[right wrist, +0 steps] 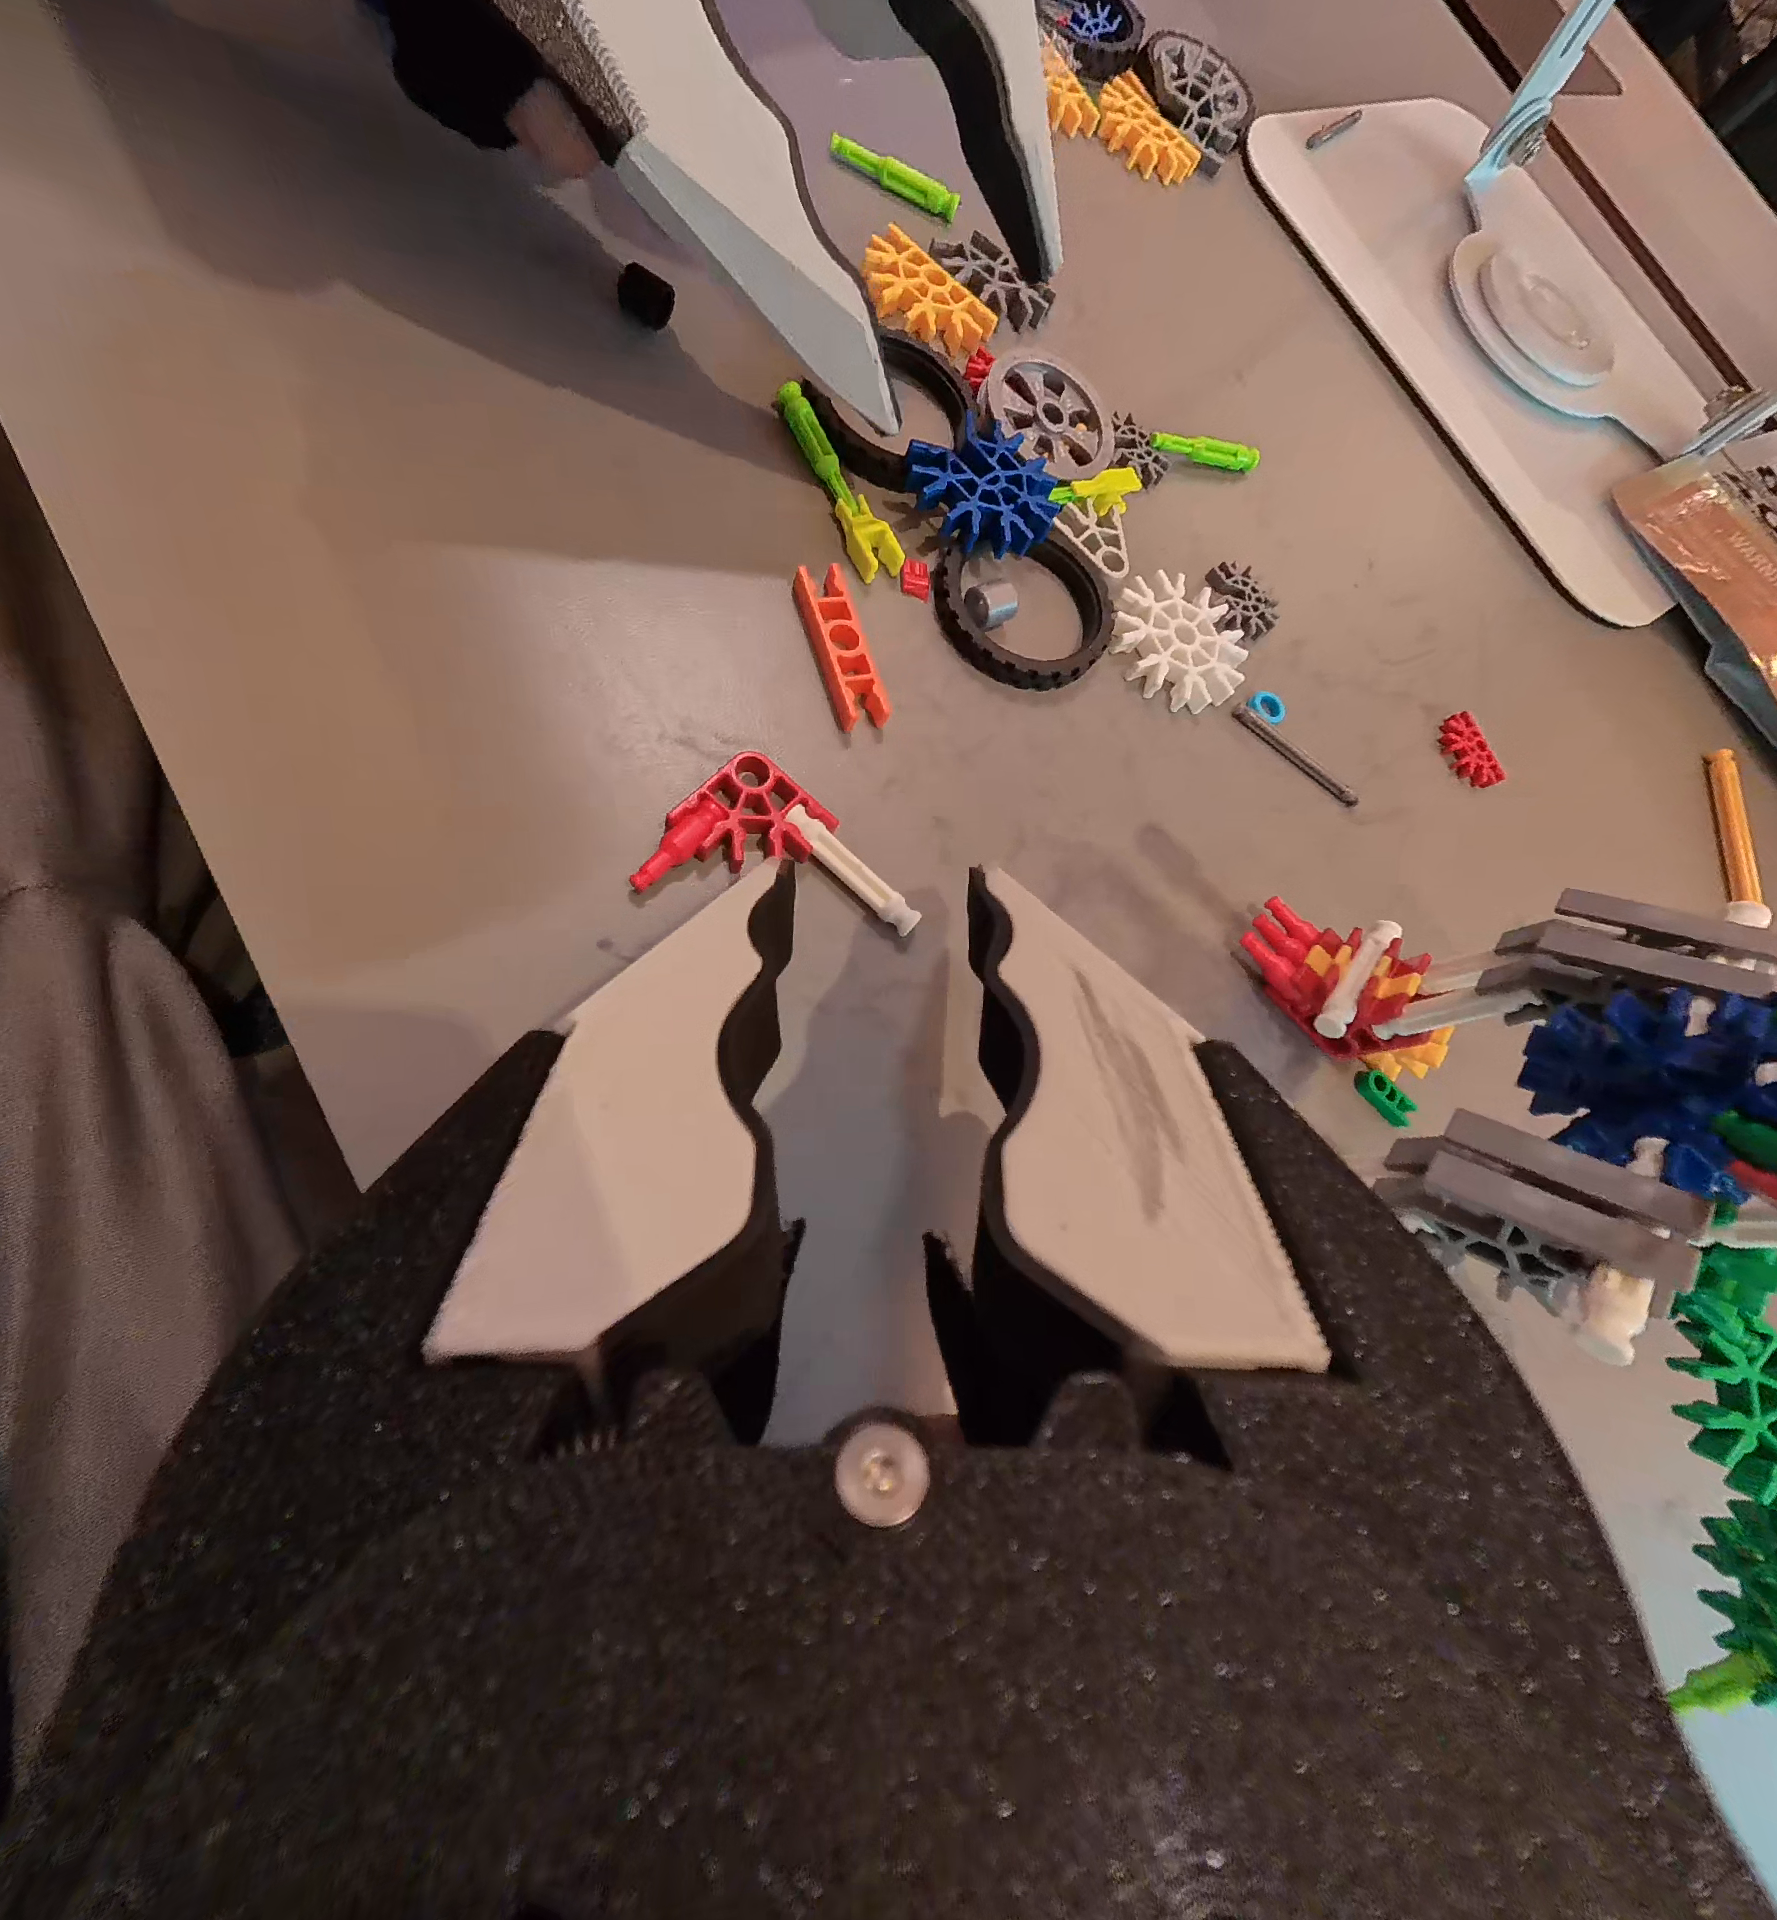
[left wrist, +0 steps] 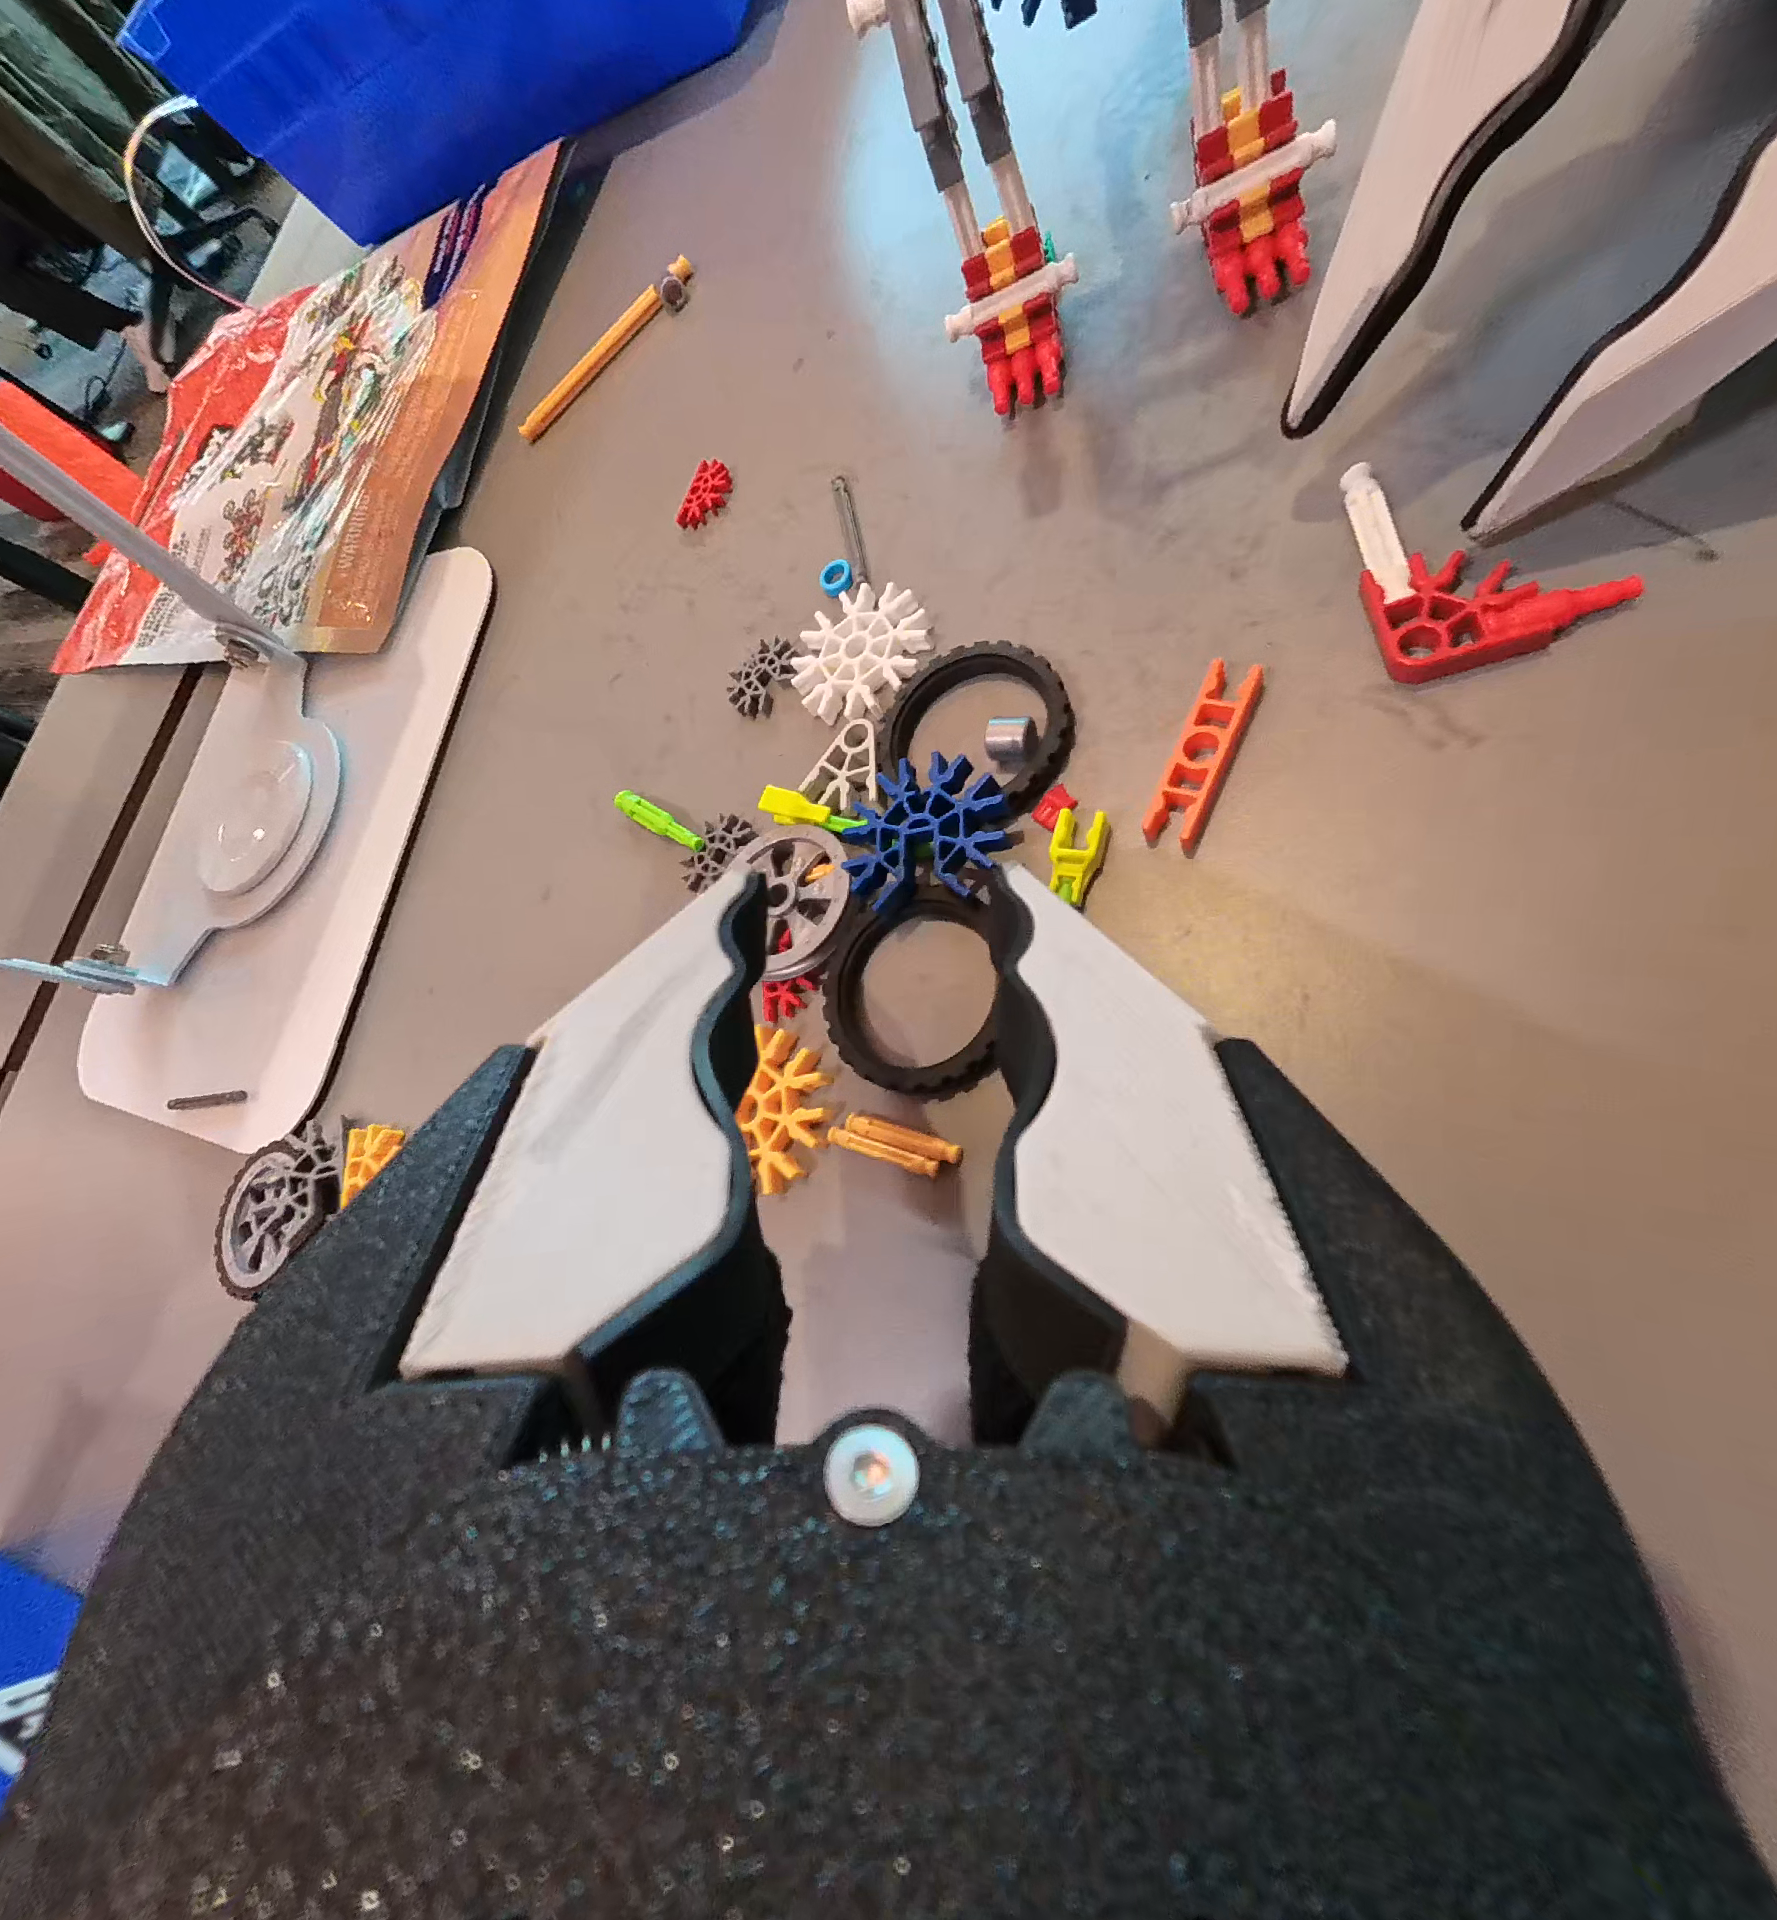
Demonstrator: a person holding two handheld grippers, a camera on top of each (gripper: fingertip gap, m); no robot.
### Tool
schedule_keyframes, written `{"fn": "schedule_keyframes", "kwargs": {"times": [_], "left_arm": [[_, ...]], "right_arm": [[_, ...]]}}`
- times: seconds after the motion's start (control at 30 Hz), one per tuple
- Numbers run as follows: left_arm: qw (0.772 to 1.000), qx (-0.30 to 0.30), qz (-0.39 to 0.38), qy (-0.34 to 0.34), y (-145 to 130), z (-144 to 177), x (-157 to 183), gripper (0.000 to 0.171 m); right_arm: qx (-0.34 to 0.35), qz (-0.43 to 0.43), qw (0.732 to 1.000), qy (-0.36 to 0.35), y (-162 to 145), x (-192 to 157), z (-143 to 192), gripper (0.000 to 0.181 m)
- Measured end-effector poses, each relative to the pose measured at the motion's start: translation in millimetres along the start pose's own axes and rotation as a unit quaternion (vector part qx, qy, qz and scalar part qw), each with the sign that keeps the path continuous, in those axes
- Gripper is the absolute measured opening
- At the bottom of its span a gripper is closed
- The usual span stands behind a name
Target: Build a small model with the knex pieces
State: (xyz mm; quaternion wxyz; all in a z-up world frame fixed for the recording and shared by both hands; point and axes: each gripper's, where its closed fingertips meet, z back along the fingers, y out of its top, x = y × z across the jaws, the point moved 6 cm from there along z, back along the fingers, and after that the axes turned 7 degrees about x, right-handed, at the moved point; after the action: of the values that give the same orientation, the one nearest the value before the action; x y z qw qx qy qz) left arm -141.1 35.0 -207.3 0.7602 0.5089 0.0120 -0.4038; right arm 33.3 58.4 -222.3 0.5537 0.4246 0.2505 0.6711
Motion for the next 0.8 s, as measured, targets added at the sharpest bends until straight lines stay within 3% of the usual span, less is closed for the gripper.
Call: {"fn": "schedule_keyframes", "kwargs": {"times": [0.8], "left_arm": [[0.999, -0.017, 0.031, 0.022, -6.9, -2.3, -8.8, 0.041]], "right_arm": [[-0.013, -0.010, 1.000, 0.006, -2.2, 1.5, -2.6, 0.032]]}}
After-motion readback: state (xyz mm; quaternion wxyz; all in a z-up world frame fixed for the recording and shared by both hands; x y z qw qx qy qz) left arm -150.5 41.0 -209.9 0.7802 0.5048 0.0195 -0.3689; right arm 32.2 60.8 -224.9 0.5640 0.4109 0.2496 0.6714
